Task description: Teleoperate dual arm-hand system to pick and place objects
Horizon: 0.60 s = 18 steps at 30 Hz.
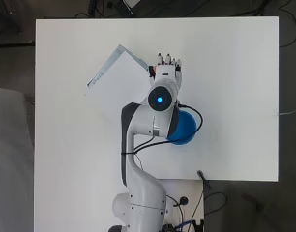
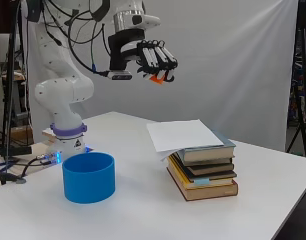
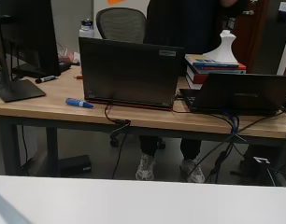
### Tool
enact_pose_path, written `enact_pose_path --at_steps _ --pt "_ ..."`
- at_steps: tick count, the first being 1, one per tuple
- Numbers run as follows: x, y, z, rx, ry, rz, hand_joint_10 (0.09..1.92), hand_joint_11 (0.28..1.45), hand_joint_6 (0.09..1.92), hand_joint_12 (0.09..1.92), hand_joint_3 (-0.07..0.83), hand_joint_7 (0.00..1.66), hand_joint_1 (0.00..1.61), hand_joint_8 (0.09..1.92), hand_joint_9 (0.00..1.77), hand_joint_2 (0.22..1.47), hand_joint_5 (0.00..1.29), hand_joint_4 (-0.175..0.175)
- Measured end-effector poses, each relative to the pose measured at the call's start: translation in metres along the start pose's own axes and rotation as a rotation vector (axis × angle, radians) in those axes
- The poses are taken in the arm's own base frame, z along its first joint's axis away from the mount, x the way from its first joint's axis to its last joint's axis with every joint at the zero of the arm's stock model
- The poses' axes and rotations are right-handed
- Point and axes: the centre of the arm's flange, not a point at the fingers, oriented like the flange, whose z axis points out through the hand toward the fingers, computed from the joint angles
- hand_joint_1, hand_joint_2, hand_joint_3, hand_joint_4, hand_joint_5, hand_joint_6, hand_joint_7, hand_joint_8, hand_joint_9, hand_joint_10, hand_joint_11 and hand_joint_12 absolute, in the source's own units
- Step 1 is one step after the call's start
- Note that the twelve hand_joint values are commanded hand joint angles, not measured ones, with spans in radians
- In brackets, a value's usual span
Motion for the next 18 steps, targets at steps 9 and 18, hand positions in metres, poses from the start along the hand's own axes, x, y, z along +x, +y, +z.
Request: enact_pose_path --at_steps 9,18 --pt "-0.085 0.022 0.027 0.021 -0.006 -0.002 1.87 1.25 1.24 1.81 0.000 1.35 0.95 1.81 1.62 1.20 0.81 0.175" --pt "-0.198 -0.044 0.042 0.132 0.053 0.045 1.78 1.19 1.22 1.85 0.000 1.29 0.95 1.62 1.56 1.19 0.83 0.175"
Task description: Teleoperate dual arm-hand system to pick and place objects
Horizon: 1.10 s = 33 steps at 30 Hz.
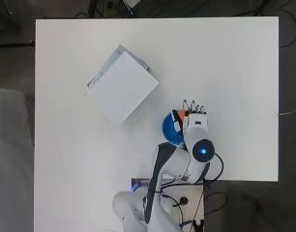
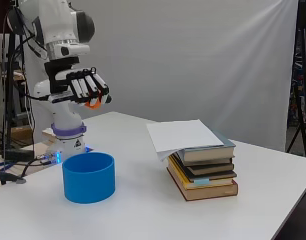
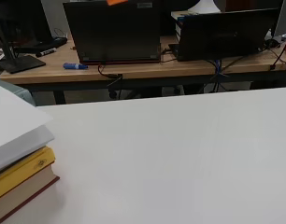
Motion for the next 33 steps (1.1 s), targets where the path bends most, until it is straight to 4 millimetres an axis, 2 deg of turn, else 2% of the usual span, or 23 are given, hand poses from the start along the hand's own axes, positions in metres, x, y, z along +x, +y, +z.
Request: enact_pose_path --at_steps 3,9,14,17,19,20,21,22,23,24,25,26,30,33 --pt "-0.013 -0.020 0.017 0.058 -0.006 0.020 1.77 1.20 1.22 1.86 0.000 1.30 0.95 1.60 1.57 1.19 0.83 0.175" --pt "-0.026 -0.041 0.049 0.138 -0.030 0.075 1.82 1.20 1.22 1.88 0.000 1.28 0.95 1.68 1.57 1.19 0.83 0.175" --pt "-0.035 -0.041 0.073 0.214 -0.045 0.119 1.89 1.20 1.22 1.90 0.000 1.27 0.96 1.80 1.57 1.19 0.83 0.175" --pt "-0.039 -0.041 0.077 0.226 -0.039 0.114 1.92 1.20 1.23 1.91 0.000 1.26 0.95 1.91 1.57 1.19 0.82 0.175" --pt "-0.040 -0.039 0.080 0.224 -0.037 0.110 1.92 1.19 1.23 1.92 0.001 1.25 0.95 1.92 1.57 1.19 0.82 0.175" --pt "-0.040 -0.038 0.085 0.228 -0.039 0.109 1.85 1.02 0.93 1.85 0.001 1.10 1.08 1.70 1.38 1.19 0.75 0.132" --pt "-0.041 -0.037 0.090 0.233 -0.044 0.109 1.32 0.71 0.54 1.35 -0.015 0.68 0.76 1.08 0.87 1.05 0.47 0.091" --pt "-0.041 -0.036 0.096 0.238 -0.051 0.111 0.82 0.53 0.29 0.84 -0.015 0.37 0.44 0.59 0.50 0.94 0.25 0.064" --pt "-0.040 -0.035 0.101 0.247 -0.064 0.119 0.47 0.46 0.14 0.47 -0.011 0.18 0.23 0.30 0.30 0.88 0.13 0.049" --pt "-0.038 -0.033 0.105 0.254 -0.082 0.136 0.26 0.43 0.09 0.24 -0.006 0.09 0.11 0.14 0.21 0.84 0.06 0.043" --pt "-0.035 -0.030 0.109 0.257 -0.111 0.161 0.14 0.41 0.09 0.12 -0.003 0.04 0.05 0.09 0.16 0.82 0.03 0.041" --pt "-0.032 -0.028 0.112 0.256 -0.141 0.186 0.09 0.40 0.09 0.09 -0.001 0.02 0.02 0.09 0.14 0.82 0.01 0.042" --pt "-0.027 -0.012 0.115 0.247 -0.209 0.306 0.09 0.39 0.09 0.09 0.009 0.01 0.00 0.09 0.15 0.84 0.00 0.048" --pt "-0.024 0.005 0.110 0.250 -0.213 0.294 0.09 0.39 0.09 0.09 0.011 0.03 0.00 0.09 0.17 0.85 0.00 0.052"
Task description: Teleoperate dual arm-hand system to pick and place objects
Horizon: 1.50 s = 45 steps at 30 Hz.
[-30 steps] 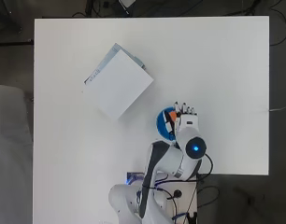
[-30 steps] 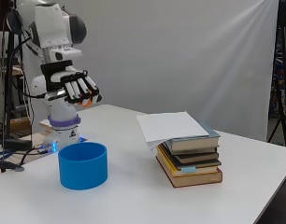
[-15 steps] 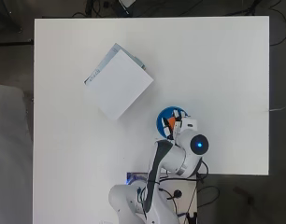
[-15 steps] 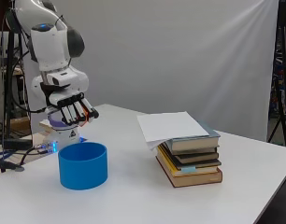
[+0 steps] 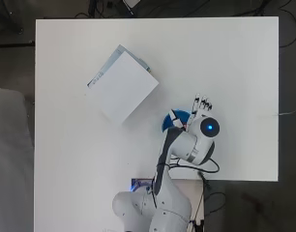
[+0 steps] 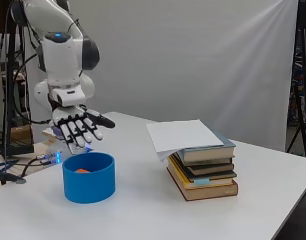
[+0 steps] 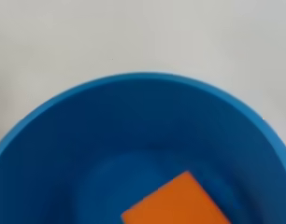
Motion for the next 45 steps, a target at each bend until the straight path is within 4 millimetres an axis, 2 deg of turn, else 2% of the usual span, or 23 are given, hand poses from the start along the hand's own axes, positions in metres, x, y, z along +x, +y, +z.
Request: enact_pose_path --at_steps 4,7,9,13,15,21,27,29,34,38,40,45 --pt "0.010 0.018 -0.030 -0.020 0.023 -0.056 0.09 0.39 0.09 0.09 0.009 0.05 0.00 0.09 0.19 0.86 0.00 0.057" --pt "0.016 0.013 -0.048 -0.040 0.038 -0.079 0.09 0.39 0.09 0.09 0.009 0.06 0.00 0.09 0.20 0.87 0.00 0.059" --pt "0.021 -0.001 -0.064 -0.064 0.051 -0.098 0.09 0.40 0.09 0.09 0.009 0.07 0.00 0.09 0.21 0.87 0.00 0.064" --pt "0.034 -0.046 -0.114 -0.151 0.070 -0.140 0.09 0.40 0.09 0.09 0.008 0.08 0.00 0.09 0.22 0.88 0.01 0.073" --pt "0.044 -0.065 -0.133 -0.195 0.056 -0.161 0.09 0.42 0.09 0.09 0.005 0.11 0.00 0.09 0.25 0.88 0.02 0.081" --pt "0.078 -0.103 -0.179 -0.312 0.024 -0.270 0.09 0.45 0.09 0.09 -0.001 0.15 0.00 0.09 0.31 0.87 0.05 0.082" --pt "0.127 -0.150 -0.196 -0.328 -0.063 -0.450 0.09 0.46 0.09 0.09 0.002 0.18 0.00 0.09 0.35 0.88 0.07 0.068" --pt "0.138 -0.158 -0.199 -0.318 -0.079 -0.524 0.09 0.46 0.09 0.09 0.006 0.18 0.00 0.09 0.35 0.89 0.07 0.063" --pt "0.163 -0.161 -0.181 -0.148 -0.082 -0.555 0.09 0.43 0.09 0.09 0.007 0.15 0.00 0.09 0.32 0.90 0.07 0.046" --pt "0.184 -0.170 -0.210 -0.069 0.036 -0.579 0.09 0.41 0.09 0.09 0.008 0.12 0.00 0.09 0.26 0.91 0.09 0.055" --pt "0.189 -0.173 -0.216 -0.069 0.047 -0.586 0.09 0.41 0.09 0.09 0.010 0.12 0.00 0.09 0.25 0.92 0.09 0.058" --pt "0.194 -0.168 -0.186 -0.038 -0.032 -0.569 0.09 0.40 0.09 0.09 0.008 0.11 0.00 0.09 0.25 0.93 0.08 0.065"
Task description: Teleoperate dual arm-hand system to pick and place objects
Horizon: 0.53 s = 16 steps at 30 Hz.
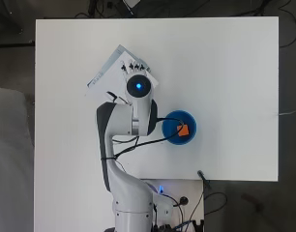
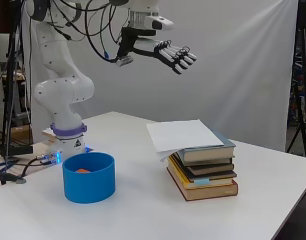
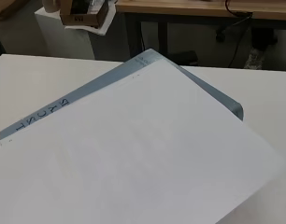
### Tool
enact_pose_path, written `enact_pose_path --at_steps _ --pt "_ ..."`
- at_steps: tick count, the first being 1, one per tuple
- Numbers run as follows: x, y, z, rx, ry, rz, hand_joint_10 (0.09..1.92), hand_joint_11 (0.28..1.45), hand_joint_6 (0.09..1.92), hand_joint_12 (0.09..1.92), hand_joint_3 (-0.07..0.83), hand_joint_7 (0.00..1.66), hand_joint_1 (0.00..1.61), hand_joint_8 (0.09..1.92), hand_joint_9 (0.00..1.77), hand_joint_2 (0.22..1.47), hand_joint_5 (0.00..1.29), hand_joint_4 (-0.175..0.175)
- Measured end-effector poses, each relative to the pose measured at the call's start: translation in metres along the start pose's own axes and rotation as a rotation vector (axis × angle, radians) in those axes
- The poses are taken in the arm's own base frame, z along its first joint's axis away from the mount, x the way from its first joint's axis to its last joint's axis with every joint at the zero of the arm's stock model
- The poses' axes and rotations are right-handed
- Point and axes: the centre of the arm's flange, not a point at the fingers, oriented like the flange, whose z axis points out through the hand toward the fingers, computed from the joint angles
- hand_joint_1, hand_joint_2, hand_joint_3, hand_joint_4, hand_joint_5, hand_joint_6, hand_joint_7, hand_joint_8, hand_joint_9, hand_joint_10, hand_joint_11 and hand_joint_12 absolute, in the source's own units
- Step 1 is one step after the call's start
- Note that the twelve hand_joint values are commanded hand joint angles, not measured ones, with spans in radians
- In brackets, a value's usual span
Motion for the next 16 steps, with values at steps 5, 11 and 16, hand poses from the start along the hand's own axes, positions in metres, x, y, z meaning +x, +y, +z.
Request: enact_pose_path --at_steps 5,11,16 --pt "0.001 0.005 0.005 0.011 -0.028 0.030 0.09 0.40 0.09 0.09 0.006 0.09 0.00 0.09 0.25 0.93 0.07 0.065" --pt "0.003 0.014 0.006 0.016 -0.041 0.038 0.09 0.40 0.09 0.09 0.003 0.08 0.00 0.09 0.24 0.93 0.05 0.063" --pt "0.002 0.015 -0.001 0.018 -0.047 0.043 0.09 0.40 0.09 0.09 -0.004 0.04 0.00 0.09 0.21 0.92 0.01 0.062"
